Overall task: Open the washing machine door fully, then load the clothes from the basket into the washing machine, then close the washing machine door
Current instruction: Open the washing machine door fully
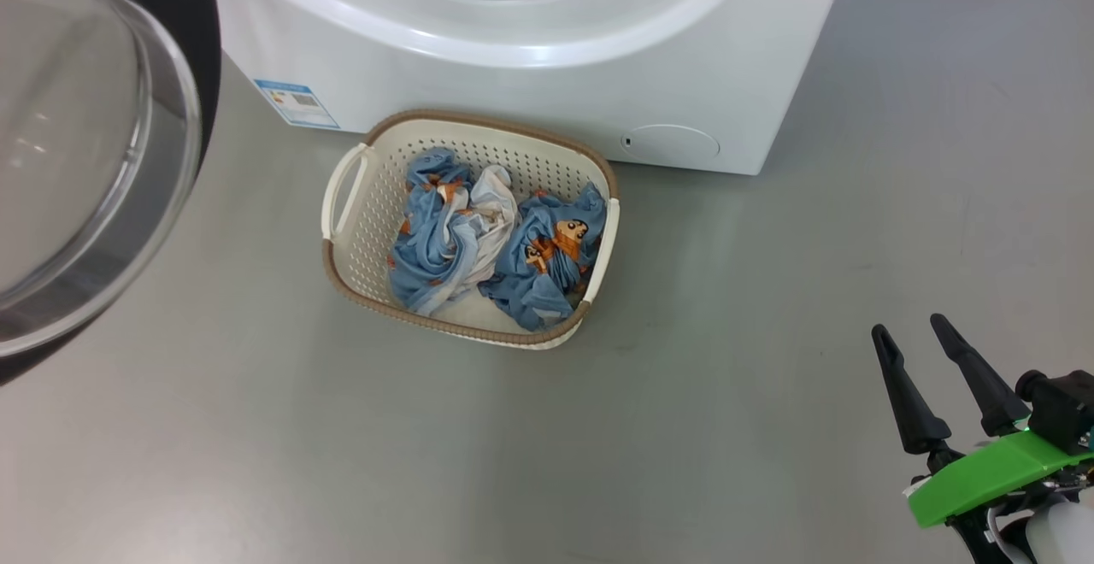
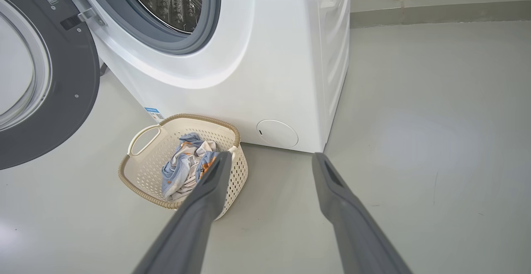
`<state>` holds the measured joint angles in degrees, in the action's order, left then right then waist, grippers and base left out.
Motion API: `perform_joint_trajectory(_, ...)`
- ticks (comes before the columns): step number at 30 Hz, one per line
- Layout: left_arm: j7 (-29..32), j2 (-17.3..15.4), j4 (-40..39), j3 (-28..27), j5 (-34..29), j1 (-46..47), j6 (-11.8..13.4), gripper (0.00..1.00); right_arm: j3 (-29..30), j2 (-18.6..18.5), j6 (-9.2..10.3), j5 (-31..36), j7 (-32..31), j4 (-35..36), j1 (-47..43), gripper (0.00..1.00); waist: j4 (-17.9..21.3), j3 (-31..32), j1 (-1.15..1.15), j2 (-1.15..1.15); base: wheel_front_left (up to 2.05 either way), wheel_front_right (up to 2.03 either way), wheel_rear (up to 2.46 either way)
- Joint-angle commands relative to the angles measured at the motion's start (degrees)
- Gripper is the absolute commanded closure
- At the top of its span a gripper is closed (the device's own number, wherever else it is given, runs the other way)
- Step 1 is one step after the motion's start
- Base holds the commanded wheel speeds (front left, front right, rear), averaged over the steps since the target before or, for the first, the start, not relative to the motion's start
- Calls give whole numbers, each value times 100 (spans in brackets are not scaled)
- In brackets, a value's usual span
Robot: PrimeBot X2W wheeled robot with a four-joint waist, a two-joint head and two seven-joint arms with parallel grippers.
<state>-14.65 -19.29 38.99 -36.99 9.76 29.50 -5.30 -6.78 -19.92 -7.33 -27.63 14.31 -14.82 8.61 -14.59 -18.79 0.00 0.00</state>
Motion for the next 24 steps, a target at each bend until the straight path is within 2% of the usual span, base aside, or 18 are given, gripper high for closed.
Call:
perform_joint_trajectory(1,-35,-520,12,-179,-105,166,2,100,-148,-108,-16,62,69,142,87,0,36,-63,0,0,0,0,0)
perform_joint_trajectory(6,-35,-675,246,-155,-233,358,-1,100,-177,-138,-16,63,69,168,158,0,77,-187,0,0,0,0,0)
perform_joint_trajectory(18,-35,-859,699,-306,-365,742,285,100,-246,-164,-16,69,69,176,368,0,183,-388,0,0,0,0,0)
perform_joint_trajectory(24,-35,-709,555,-412,-318,573,201,100,-224,-93,-16,63,69,128,329,0,171,-240,0,0,0,0,0)
